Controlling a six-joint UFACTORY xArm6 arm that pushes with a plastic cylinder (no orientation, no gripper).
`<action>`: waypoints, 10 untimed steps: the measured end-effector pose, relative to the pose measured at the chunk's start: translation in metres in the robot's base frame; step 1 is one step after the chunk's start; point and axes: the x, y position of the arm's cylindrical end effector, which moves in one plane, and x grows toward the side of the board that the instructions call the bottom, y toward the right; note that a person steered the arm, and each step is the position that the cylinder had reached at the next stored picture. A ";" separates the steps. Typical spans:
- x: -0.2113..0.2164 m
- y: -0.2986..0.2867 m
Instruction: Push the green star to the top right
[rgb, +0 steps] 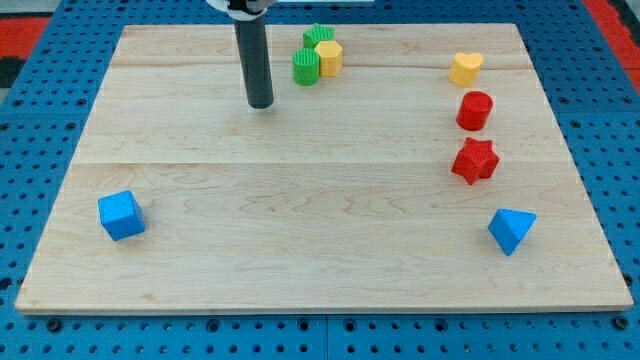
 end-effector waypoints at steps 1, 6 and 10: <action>-0.028 0.000; -0.087 0.047; -0.119 0.075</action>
